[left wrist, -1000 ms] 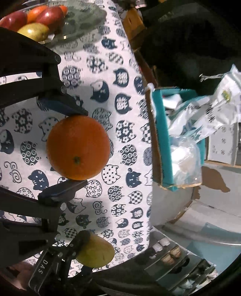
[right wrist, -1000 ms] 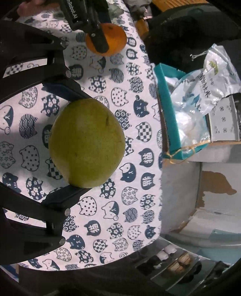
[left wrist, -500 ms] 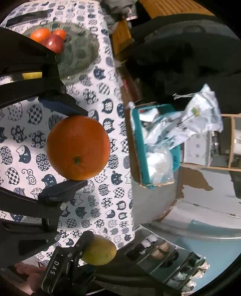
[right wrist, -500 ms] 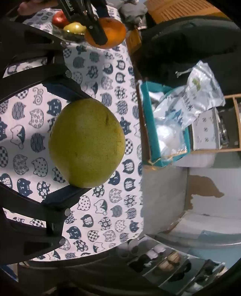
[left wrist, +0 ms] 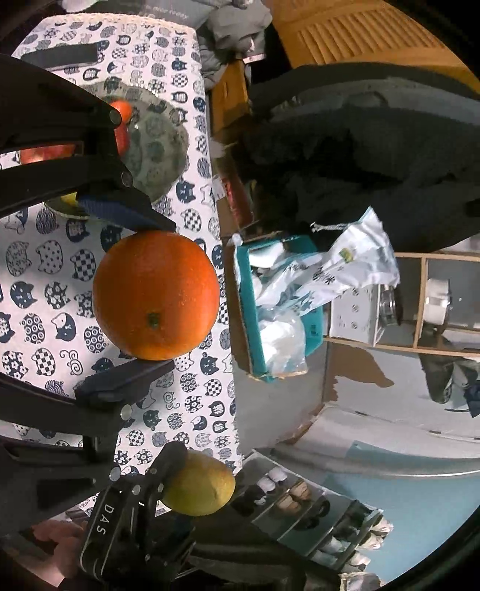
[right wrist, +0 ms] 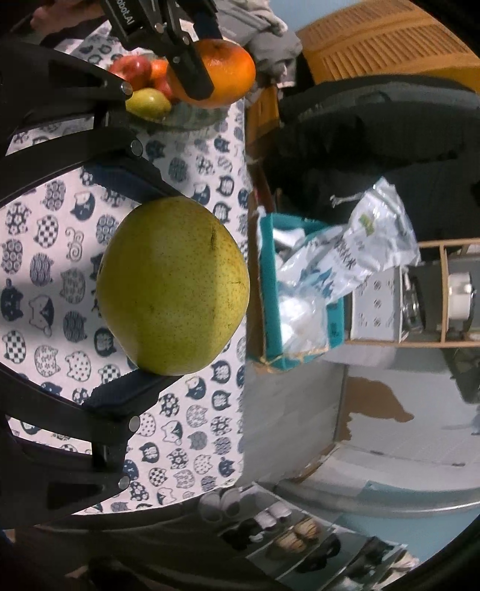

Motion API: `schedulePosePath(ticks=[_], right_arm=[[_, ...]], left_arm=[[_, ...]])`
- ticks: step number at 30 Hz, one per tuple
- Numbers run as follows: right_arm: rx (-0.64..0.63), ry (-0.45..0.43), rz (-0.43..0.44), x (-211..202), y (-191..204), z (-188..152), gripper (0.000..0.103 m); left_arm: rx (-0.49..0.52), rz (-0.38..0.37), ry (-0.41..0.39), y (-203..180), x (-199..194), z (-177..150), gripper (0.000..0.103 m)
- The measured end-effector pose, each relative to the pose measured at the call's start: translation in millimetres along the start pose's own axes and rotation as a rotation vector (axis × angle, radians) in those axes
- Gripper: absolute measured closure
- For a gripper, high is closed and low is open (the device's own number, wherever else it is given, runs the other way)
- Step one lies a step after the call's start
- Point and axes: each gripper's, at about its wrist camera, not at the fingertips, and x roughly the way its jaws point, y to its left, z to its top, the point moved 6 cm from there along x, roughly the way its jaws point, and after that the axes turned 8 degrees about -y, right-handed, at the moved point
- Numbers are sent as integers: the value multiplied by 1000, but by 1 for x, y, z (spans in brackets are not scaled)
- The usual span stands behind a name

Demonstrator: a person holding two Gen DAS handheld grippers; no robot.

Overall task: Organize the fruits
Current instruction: 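Lift and carry the orange and pear with both grippers over the bowl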

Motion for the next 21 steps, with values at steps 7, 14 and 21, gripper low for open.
schedulePosePath(ticks=[7,14,21], right_arm=[[-28,-24,40,-8,34,15,21],[-63,-39,80,-9,71,27,21],[-102,-32,129,-1,114,32,21]], left_arm=[[-22,23,-33,24,-22,5,36],[-51,65,-58,57,-41,5,36],[-95,100,-69,96,-55,1,36]])
